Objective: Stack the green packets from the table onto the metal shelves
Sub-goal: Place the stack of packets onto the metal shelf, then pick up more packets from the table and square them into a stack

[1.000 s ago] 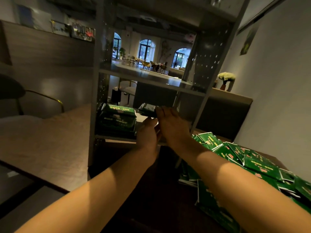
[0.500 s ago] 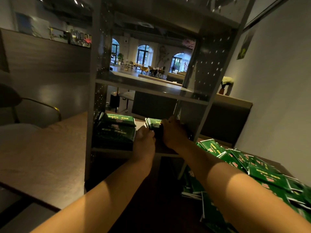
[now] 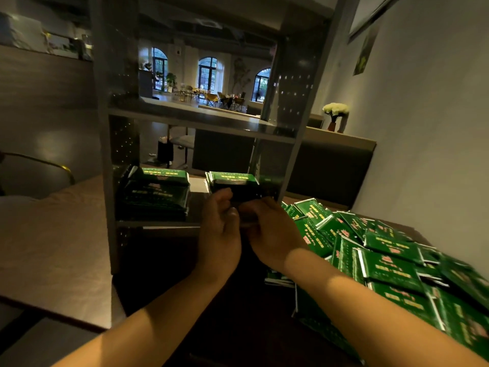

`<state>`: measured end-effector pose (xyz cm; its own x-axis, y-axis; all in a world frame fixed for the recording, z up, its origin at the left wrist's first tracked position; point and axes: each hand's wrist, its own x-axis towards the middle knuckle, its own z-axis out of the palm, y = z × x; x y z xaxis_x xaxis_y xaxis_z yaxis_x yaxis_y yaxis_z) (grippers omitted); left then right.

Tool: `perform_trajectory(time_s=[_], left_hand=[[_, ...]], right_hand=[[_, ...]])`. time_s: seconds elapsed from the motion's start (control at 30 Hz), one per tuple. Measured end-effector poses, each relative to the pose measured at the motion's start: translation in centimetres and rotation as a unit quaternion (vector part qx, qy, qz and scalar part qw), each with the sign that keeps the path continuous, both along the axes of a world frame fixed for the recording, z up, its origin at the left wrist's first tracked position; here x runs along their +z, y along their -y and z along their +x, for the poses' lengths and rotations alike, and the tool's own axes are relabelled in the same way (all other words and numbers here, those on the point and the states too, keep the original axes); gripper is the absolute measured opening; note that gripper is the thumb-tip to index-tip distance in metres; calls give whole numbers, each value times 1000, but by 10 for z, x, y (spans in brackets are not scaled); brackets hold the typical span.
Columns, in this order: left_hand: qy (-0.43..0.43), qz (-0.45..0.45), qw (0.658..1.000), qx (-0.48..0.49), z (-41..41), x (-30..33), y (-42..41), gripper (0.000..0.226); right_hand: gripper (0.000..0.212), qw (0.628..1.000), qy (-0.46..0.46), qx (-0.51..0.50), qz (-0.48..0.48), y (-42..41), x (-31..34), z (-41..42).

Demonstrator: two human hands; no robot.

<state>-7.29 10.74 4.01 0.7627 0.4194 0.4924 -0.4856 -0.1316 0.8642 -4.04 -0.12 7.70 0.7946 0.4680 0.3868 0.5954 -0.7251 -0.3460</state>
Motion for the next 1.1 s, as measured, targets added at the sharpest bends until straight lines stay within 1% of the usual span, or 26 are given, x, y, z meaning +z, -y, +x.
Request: perform_trajectory(time_s=[0.07, 0.13, 0.2, 0.33, 0.37, 0.43, 0.5, 0.53, 0.6, 0.67, 0.73, 0.8, 0.87, 0.93, 1.0, 1.03, 1.1], left_hand=[[5, 38, 999, -25, -9, -10, 12, 30], [-12, 77, 995, -68, -16, -17, 24, 25], [-38, 138, 984, -102, -15, -26, 34, 19], [-60, 228, 961, -146, -8, -43, 57, 16], [-65, 268, 949, -153, -5, -46, 65, 14], [-81, 369, 917, -125, 1, -50, 75, 12], [-104, 466, 876, -67, 6, -56, 80, 21], [-119, 500, 856, -46, 8, -59, 83, 25], [-143, 544, 826, -30, 10, -67, 90, 35], [-150, 565, 812, -16, 8, -72, 95, 44], [-146, 555, 819, -7, 7, -74, 98, 47], [-152, 517, 842, -24, 7, -75, 100, 47], [-162, 451, 875, -72, 7, -77, 99, 46], [-148, 379, 904, -127, 6, -80, 97, 46], [-119, 340, 918, -165, 6, -81, 96, 48], [-106, 327, 923, -175, 5, -81, 96, 49], [-85, 292, 934, -189, 4, -78, 95, 51]], right_hand=[[31, 1000, -26, -10, 3, 28, -7, -16], [27, 999, -33, -14, 11, 56, -16, -28], [26, 997, -59, -54, -7, 81, -23, -34], [35, 978, -133, -158, -20, 123, -31, -38], [35, 973, -141, -180, -22, 134, -35, -40], [34, 963, -150, -220, -38, 150, -42, -44], [32, 956, -147, -247, -60, 162, -50, -48], [30, 953, -148, -256, -70, 167, -54, -50], [28, 945, -163, -273, -80, 174, -61, -55], [29, 938, -179, -283, -88, 176, -68, -57], [33, 936, -192, -282, -85, 175, -71, -59], [38, 937, -195, -279, -74, 173, -72, -59], [43, 939, -186, -279, -73, 175, -72, -58], [56, 942, -169, -282, -69, 176, -72, -56], [69, 950, -146, -267, -68, 175, -70, -55], [72, 955, -140, -253, -66, 174, -69, -55], [71, 959, -145, -235, -55, 166, -64, -53]])
